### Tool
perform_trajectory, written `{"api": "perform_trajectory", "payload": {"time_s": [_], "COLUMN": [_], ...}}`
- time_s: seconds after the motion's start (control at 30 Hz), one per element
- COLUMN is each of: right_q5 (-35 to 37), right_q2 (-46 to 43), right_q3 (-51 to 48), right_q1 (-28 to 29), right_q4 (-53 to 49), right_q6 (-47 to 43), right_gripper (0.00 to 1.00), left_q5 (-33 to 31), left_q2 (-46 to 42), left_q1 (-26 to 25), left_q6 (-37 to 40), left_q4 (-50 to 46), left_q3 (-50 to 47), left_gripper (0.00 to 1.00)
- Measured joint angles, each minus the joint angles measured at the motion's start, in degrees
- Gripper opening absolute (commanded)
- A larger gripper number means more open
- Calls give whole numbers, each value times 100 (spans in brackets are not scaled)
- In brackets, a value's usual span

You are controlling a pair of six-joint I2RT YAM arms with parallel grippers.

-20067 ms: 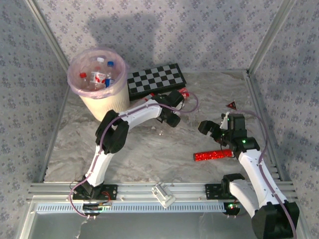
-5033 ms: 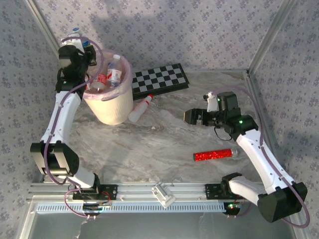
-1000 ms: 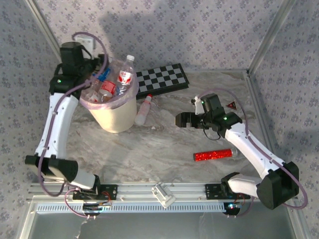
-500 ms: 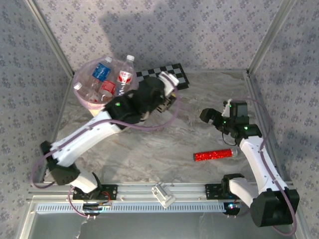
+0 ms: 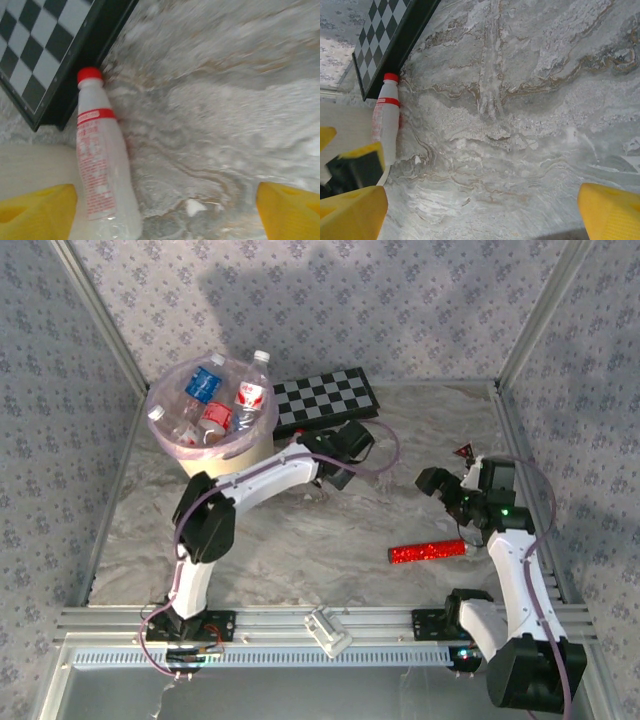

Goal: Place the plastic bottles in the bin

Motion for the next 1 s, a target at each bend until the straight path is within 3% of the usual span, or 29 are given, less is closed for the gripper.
{"api": "perform_trajectory", "payload": {"time_s": [0.27, 0.63, 0.8, 1.0], "right_q5": [-192, -286, -326, -354], "right_q2": [-20, -114, -109, -190], "right_q3": [-153, -181, -210, -234], "right_q1": [-109, -264, -269, -328], "right_q4": [-11, -24, -26, -42], "right_q6": [-4, -24, -24, -46], "right_gripper": [99, 100, 100, 100], "left_q5": [52, 243, 310, 428], "left_q2": [710, 1327, 1331, 1338], "left_q1": [717, 1132, 1180, 1204], "left_q6": [-323, -409, -450, -479], "left_q4": [-105, -120, -120, -111], "left_q3": [378, 553, 553, 551], "left_gripper": [100, 98, 85, 57]}}
